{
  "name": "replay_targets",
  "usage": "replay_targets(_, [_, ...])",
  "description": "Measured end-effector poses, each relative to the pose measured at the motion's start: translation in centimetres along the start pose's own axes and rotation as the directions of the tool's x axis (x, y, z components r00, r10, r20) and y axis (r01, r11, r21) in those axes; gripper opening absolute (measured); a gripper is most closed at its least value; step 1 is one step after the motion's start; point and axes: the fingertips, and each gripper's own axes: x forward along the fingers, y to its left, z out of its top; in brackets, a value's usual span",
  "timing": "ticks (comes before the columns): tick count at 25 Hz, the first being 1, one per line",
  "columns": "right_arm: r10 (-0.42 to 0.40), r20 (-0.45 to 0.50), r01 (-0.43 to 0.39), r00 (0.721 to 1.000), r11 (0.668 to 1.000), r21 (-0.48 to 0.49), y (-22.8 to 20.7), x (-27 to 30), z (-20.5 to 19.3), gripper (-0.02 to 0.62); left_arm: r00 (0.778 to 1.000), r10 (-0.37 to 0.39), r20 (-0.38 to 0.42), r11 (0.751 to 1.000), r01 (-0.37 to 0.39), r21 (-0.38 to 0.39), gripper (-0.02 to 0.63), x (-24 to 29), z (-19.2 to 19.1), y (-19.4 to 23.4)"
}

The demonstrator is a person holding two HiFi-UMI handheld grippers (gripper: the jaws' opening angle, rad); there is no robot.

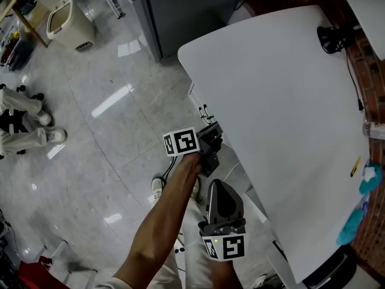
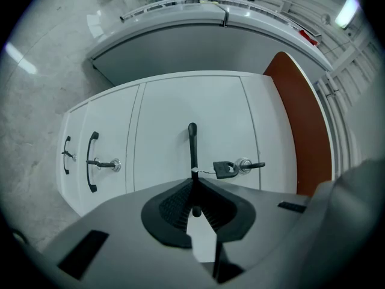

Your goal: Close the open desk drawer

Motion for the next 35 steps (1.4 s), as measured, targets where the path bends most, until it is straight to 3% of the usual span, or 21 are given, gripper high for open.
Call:
replay_targets(13, [0.001,0.016,-0.001,1.000,1.000,-0.004,1.0,0.2,1.3,0.002,1.000,-0.002,0.020,0.997,0.003,-0.074,0.034,-1.6,-0.7,0.5])
replay_targets(21, [-0.001,0.009,0.001,1.000,1.000,-0.004,1.1,0.0,1.4,0.002,0.999,0.044,0.022,0.995,-0.042,-0.093,0.037,-4.4,-1.7,2.1])
replay_targets(25, [0.003,0.018,-0.003,1.000,1.000,-0.007,1.4,0.4,1.7,0.002,0.998,0.043,0.036,0.999,-0.042,-0.035,0.009,-6.0,-0.9,1.7])
replay_targets(31, [0.017,0.007,-0.017,1.000,1.000,0.010,2.4,0.7,1.9,0.002,0.997,-0.007,0.081,0.999,0.011,-0.045,0.008,-8.1,0.3,-0.7])
replay_targets(35, [0.033,0.012,-0.033,0.999,0.999,0.006,3.5,0.9,2.6,0.002,0.994,-0.025,0.105,1.000,0.025,0.000,0.008,-9.8,1.6,-2.8])
